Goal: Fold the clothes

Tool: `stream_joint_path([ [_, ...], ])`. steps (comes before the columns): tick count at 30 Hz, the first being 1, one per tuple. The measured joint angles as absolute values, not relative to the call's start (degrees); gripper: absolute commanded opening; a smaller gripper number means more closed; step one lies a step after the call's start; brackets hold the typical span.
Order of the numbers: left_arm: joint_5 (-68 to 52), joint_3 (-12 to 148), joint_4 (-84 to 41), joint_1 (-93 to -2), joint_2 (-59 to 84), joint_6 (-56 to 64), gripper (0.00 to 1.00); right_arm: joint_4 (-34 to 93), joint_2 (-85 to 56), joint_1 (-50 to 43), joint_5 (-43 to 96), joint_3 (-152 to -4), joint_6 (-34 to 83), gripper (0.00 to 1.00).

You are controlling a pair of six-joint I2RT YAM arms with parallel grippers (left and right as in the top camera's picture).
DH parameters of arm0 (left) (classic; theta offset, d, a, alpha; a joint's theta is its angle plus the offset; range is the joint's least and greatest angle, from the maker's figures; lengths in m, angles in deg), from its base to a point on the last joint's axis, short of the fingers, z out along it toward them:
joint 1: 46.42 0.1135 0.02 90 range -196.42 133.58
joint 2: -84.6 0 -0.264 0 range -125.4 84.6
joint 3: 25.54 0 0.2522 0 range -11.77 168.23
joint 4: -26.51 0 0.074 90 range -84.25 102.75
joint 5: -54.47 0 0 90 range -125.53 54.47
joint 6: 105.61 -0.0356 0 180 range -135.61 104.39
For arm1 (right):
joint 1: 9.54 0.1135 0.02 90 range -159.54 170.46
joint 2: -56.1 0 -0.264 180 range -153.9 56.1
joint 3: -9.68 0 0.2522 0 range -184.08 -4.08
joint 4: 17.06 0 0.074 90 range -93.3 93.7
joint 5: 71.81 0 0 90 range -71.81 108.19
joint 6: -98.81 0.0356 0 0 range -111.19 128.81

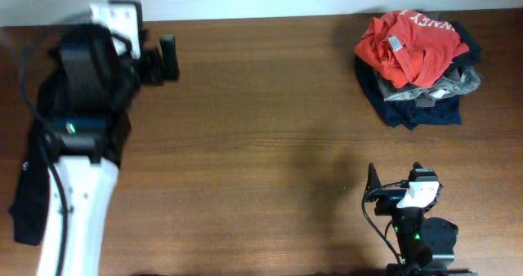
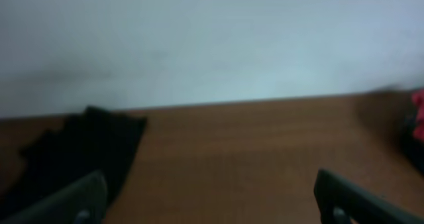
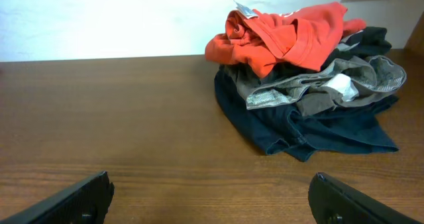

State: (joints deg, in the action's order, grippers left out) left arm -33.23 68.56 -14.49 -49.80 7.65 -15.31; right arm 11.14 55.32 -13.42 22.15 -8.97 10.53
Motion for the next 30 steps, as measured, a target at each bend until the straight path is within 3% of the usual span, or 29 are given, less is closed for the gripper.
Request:
stream_joint_path([
  [15, -31.46, 7.16, 29.22, -49.8, 41.88, -15.27, 0.99, 10.88, 55.41, -13.48, 22.18, -8.86, 10.55, 0.99],
  [22, -32.61, -5.18, 31.26, -49.8, 56.46, -15.31, 0.99, 10.86, 55.41, -13.53, 22.18, -8.86, 10.53, 0.99],
  [30, -32.94, -8.94, 26.82, -46.34, 63.91, -15.31, 0.99, 10.86, 55.41, -13.53, 22.18, -8.86, 10.53, 0.99],
])
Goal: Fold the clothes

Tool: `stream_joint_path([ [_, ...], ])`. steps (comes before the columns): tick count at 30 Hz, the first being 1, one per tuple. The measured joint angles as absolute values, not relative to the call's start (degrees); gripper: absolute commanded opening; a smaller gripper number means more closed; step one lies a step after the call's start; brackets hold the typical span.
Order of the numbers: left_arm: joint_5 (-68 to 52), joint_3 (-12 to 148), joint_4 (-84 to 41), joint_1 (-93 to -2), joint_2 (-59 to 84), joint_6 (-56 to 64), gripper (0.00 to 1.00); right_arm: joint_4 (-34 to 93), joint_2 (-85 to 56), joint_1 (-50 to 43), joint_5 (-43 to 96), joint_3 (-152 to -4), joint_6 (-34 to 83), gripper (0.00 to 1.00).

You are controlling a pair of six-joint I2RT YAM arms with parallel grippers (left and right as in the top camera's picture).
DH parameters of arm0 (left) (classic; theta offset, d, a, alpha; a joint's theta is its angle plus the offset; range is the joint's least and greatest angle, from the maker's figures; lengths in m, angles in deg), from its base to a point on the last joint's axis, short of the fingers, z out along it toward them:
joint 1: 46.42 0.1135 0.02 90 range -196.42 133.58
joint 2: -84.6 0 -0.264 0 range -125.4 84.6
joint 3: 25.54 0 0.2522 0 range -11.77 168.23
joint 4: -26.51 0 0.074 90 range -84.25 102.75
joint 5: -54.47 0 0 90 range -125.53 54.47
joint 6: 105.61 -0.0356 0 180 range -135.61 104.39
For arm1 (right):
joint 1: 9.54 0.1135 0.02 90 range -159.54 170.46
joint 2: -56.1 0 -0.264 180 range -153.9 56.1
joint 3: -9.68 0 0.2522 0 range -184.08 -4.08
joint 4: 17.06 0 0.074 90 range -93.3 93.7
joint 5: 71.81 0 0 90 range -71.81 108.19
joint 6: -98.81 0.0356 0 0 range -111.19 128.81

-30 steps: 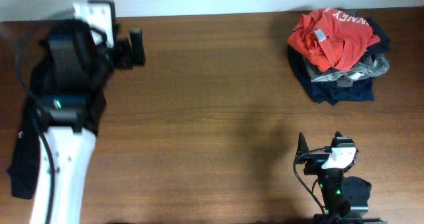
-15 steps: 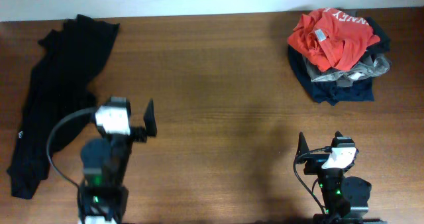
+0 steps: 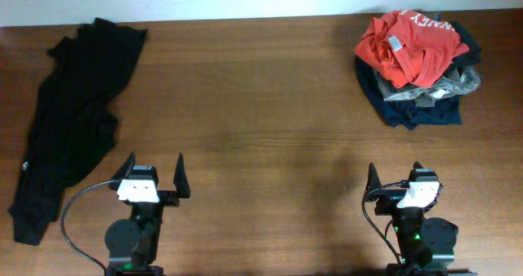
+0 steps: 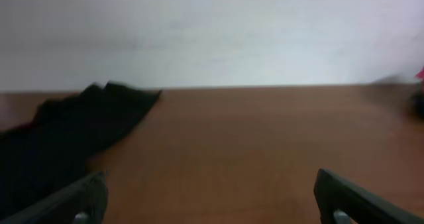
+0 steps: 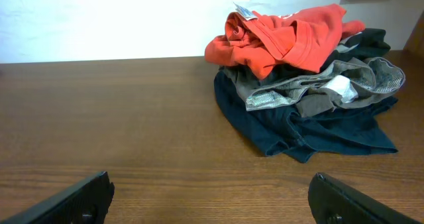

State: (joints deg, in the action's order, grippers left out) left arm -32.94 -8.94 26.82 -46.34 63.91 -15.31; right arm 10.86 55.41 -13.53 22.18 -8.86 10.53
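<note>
A black garment (image 3: 69, 104) lies spread and rumpled along the table's left side; its far end (image 4: 73, 128) shows in the left wrist view. At the back right sits a pile of clothes (image 3: 418, 68) with a red shirt (image 5: 285, 35) on top, grey and dark blue pieces beneath. My left gripper (image 3: 155, 178) rests near the front edge, open and empty, right of the garment's lower part. My right gripper (image 3: 394, 178) is at the front right, open and empty, well short of the pile.
The brown wooden table (image 3: 261, 121) runs to a white wall at the back. A wide stretch of bare wood lies between the black garment and the pile.
My left arm, which was stretched over the black garment at the back left, is now back at the front edge with its gripper open. The garment lies uncovered. The right arm has not moved.
</note>
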Motion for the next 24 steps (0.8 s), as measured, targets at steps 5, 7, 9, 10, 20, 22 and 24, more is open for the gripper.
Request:
stream_joint_path([
  [5, -31.22, -9.43, 20.15, -42.06, 67.5, -15.31, 0.99, 10.86, 55.41, -13.53, 22.18, -8.86, 10.55, 0.99],
  [7, -30.1, -9.47, 17.86, -40.31, 68.96, -15.31, 0.99, 10.86, 55.41, -13.53, 22.15, -8.86, 10.55, 0.99],
  [9, -29.18, -9.99, 16.37, -38.93, 70.95, -15.31, 0.99, 10.86, 55.41, -13.53, 22.18, -8.86, 10.55, 0.98],
  [10, -28.81, -10.19, 15.39, -38.58, 71.98, -15.31, 0.99, 10.86, 55.41, -13.53, 22.18, -8.86, 10.53, 0.98],
  [20, -28.05, -10.85, 8.85, -38.39, 81.33, -15.31, 0.99, 10.86, 55.41, -13.53, 22.18, -8.86, 10.53, 0.99],
  [22, -28.02, -10.85, 8.85, -38.39, 82.34, -15.33, 0.99, 10.86, 55.41, -13.53, 22.18, -8.86, 10.51, 0.99],
  [24, -28.02, -10.85, 8.94, -38.39, 83.41, -15.33, 0.99, 10.86, 55.41, -13.53, 22.15, -8.86, 10.55, 0.98],
])
